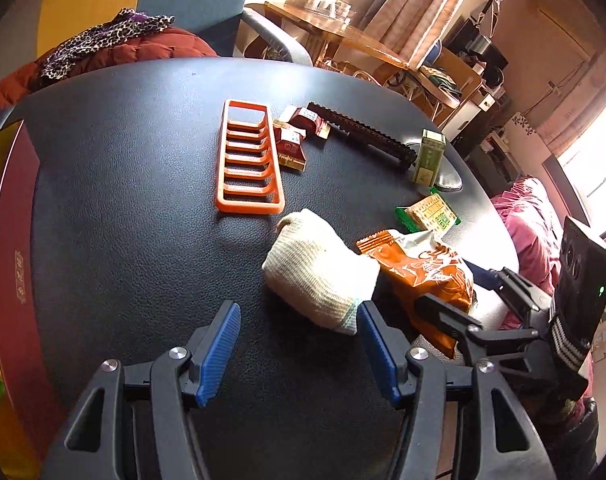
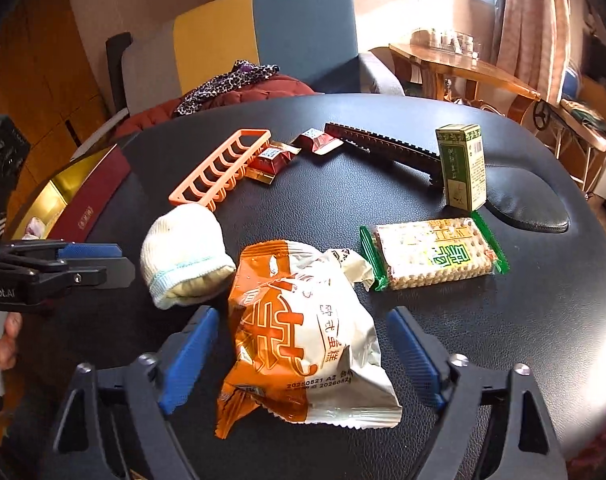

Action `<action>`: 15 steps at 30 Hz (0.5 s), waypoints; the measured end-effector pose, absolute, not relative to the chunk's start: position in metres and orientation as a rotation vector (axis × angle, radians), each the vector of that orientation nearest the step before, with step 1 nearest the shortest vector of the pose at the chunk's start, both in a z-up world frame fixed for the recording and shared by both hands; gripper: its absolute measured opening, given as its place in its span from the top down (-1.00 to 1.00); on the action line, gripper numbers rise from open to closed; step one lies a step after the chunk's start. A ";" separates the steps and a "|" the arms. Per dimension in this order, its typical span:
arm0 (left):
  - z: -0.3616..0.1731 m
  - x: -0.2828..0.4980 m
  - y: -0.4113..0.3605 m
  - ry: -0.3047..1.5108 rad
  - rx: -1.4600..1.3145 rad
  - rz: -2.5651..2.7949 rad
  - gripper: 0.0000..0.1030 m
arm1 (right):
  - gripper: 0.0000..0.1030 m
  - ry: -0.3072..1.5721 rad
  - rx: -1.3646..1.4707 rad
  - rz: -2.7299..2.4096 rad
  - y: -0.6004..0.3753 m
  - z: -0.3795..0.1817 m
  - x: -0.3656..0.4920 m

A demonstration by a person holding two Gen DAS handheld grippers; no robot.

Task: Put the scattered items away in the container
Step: 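Grasp the orange snack bag with the right gripper while the left grasps the white knit sock, then carry the white knit sock into the gold tray with the left gripper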

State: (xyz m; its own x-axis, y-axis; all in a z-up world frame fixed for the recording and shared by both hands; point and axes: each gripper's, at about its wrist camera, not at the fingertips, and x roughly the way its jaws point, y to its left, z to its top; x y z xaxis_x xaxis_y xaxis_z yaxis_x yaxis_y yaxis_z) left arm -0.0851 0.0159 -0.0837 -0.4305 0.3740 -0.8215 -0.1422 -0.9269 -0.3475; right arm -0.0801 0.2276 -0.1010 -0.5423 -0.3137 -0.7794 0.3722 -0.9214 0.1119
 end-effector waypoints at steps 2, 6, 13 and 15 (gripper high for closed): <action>-0.085 -0.090 0.019 -0.321 -1.465 2.398 -0.20 | -0.46 0.092 1.221 -2.488 0.228 -0.103 -0.075; -0.089 -0.099 0.025 -0.304 -1.476 2.398 -0.20 | -0.43 0.036 1.225 -2.529 0.230 -0.105 -0.063; -0.094 -0.115 0.040 -0.252 -1.480 2.418 -0.20 | -0.33 -0.016 1.278 -2.560 0.233 -0.116 -0.052; -0.096 -0.118 0.042 -0.242 -1.480 2.423 -0.20 | -0.32 -0.011 1.278 -2.569 0.232 -0.115 -0.052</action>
